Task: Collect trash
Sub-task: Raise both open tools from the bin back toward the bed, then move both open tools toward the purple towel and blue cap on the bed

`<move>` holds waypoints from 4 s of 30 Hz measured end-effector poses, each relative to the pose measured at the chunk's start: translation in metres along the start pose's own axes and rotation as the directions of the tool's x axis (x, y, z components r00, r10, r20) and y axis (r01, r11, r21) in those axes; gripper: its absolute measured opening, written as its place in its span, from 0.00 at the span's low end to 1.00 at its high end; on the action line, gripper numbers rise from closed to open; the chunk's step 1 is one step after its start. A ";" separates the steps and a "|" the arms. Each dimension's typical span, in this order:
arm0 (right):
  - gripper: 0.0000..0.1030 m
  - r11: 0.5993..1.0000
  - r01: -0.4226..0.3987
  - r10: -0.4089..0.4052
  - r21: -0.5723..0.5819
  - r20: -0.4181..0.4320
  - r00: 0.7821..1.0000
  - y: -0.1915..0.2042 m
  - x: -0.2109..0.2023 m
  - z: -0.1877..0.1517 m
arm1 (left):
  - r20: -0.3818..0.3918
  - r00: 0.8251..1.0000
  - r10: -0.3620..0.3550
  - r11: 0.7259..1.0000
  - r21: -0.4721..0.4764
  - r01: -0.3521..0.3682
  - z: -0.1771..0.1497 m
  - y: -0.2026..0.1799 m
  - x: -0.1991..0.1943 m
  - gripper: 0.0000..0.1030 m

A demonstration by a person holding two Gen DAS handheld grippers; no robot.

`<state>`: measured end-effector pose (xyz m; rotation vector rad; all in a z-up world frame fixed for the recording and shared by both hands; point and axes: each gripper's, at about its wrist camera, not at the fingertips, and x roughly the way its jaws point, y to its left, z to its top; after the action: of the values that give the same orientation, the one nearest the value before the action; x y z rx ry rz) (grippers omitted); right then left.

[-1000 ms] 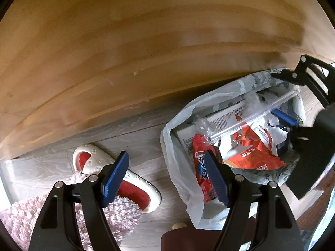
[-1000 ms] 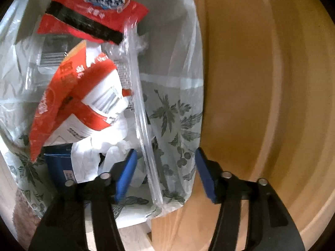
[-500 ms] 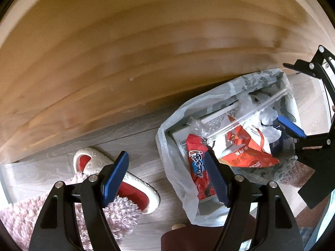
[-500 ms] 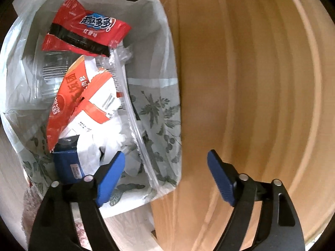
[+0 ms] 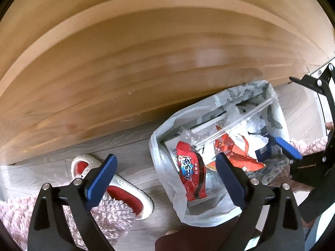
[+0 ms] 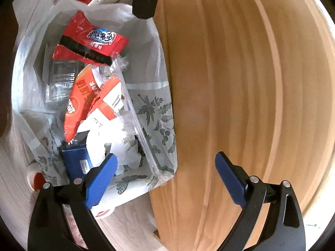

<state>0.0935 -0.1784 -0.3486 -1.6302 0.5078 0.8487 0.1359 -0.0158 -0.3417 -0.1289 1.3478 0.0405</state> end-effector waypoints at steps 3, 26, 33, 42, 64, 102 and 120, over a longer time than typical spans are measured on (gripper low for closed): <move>0.88 1.000 0.002 -0.003 0.026 0.003 1.000 -0.003 -0.006 0.002 | 0.013 1.000 -0.019 1.000 -0.010 0.019 -0.001 0.001 -0.005 0.92; 0.88 0.958 0.057 -0.073 0.281 0.046 0.996 -0.036 -0.048 -0.010 | 0.175 0.983 -0.061 0.998 0.002 0.062 -0.007 -0.002 -0.047 0.92; 0.88 0.923 0.069 -0.103 0.378 0.072 0.992 -0.052 -0.060 -0.014 | 0.257 0.964 -0.063 0.998 0.012 0.062 -0.010 -0.005 -0.065 0.93; 0.88 0.852 0.062 -0.133 0.521 0.099 0.986 -0.074 -0.077 -0.024 | 0.331 0.943 -0.041 0.999 0.019 0.036 -0.011 -0.007 -0.083 0.93; 0.88 0.639 0.054 -0.216 0.767 0.111 0.970 -0.114 -0.109 -0.053 | 0.464 0.884 -0.063 0.998 0.017 0.062 -0.013 -0.006 -0.132 0.93; 0.88 0.226 -0.036 -0.477 0.973 0.143 0.867 -0.171 -0.166 -0.099 | 0.709 0.698 -0.095 0.995 0.091 0.043 0.017 -0.024 -0.214 0.93; 0.88 0.154 -0.132 -0.566 0.979 0.197 0.801 -0.227 -0.159 -0.101 | 0.785 0.616 -0.066 0.998 0.041 0.054 0.079 -0.004 -0.239 0.93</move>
<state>0.1813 -0.2412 -0.0740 -0.1228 0.2356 0.4517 0.1594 -0.0002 -0.0913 -0.1232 0.4403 0.0259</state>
